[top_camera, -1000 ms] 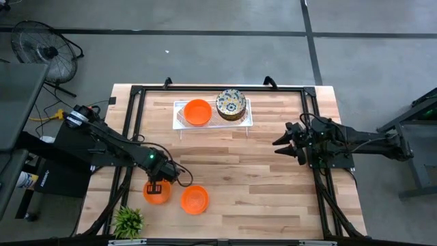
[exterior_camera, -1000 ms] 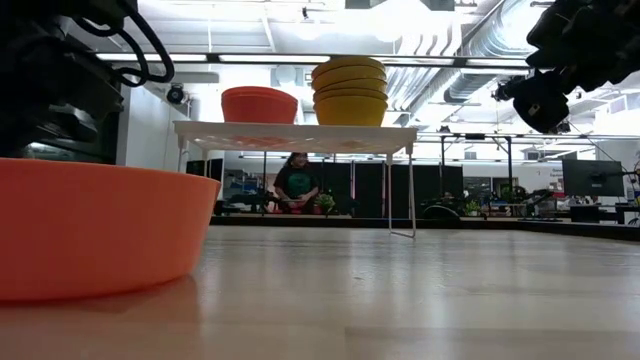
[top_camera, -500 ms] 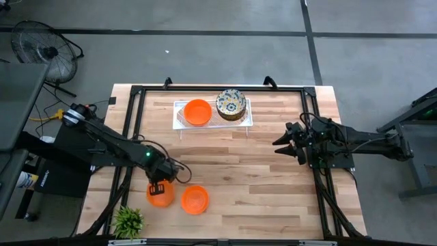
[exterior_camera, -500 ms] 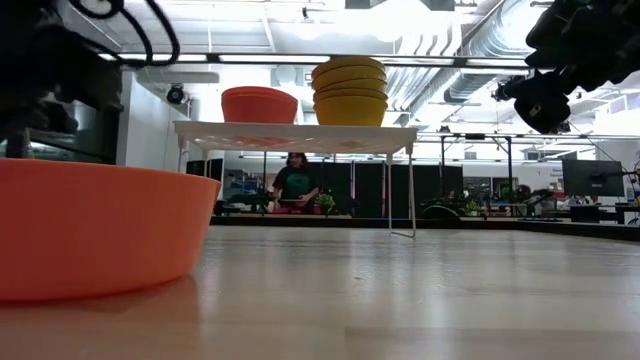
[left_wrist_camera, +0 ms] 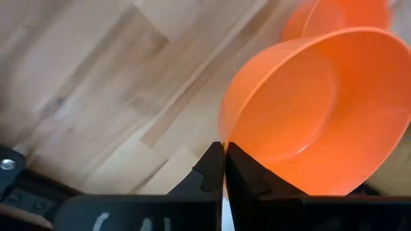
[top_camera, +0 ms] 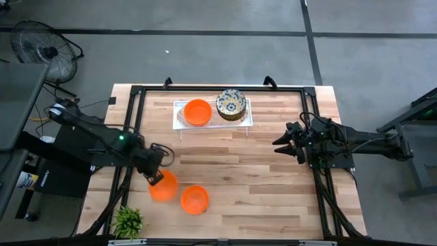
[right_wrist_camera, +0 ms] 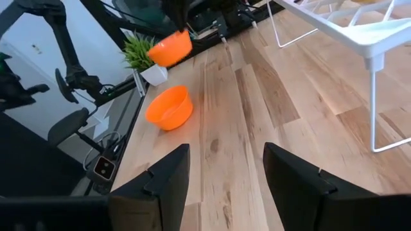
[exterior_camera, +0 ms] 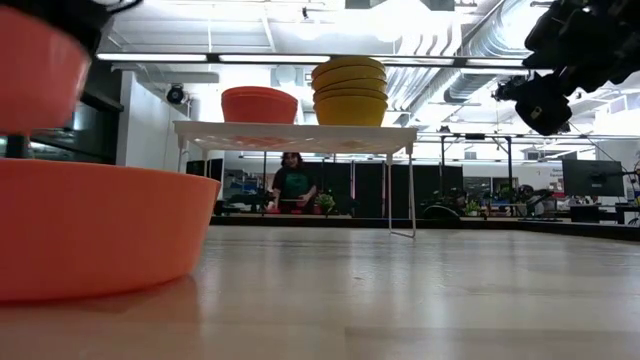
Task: Pick & Place Mini bowls
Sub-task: Stack the orange bowl on the other orange bowls on the shelf
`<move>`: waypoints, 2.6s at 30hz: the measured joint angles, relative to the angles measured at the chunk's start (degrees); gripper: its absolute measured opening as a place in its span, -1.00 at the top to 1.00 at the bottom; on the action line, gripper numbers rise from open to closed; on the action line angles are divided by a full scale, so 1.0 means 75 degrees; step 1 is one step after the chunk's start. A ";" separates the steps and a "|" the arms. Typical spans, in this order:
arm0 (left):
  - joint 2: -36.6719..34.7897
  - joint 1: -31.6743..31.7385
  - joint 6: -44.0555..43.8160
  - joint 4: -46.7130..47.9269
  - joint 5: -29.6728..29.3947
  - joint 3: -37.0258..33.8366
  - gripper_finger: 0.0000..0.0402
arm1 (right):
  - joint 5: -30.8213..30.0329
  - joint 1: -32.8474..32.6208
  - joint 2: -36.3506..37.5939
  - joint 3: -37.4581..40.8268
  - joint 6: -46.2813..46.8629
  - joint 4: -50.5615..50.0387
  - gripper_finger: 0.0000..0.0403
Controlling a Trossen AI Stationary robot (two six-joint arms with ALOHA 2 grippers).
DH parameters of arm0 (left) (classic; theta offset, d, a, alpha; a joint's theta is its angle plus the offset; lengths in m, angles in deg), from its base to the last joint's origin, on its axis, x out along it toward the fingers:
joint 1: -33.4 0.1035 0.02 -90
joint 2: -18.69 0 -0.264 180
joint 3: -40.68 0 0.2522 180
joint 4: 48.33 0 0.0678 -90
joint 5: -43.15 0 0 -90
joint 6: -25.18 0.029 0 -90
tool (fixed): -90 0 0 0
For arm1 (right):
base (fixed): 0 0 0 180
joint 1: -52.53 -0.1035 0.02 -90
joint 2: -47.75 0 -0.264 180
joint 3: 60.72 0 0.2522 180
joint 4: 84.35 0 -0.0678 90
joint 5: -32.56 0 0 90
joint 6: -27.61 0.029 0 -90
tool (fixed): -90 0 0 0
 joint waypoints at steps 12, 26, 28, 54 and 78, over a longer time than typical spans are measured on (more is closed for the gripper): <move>-0.0393 0.0003 -0.1175 0.3343 -0.1586 0.2588 1.00 | -0.0263 0.0009 -0.0006 -0.0003 -0.0050 0.0001 0.08; 0.0063 0.2480 0.0123 0.3733 -0.2576 0.3686 1.00 | -0.0257 0.0009 -0.0006 -0.0003 -0.0150 0.0004 0.08; 0.0277 0.3101 0.0766 0.3578 -0.2582 0.3898 1.00 | -0.0257 0.0009 -0.0006 0.0000 -0.0144 0.0004 0.08; 0.3411 0.8001 0.6736 0.3426 -0.0433 0.7074 1.00 | -0.0200 0.0009 -0.0006 -0.0001 -0.0068 -0.0263 0.08; 0.4640 0.8148 0.7325 0.3621 0.0212 0.7896 1.00 | -0.0196 0.0009 -0.0004 -0.0003 -0.0074 -0.0404 0.08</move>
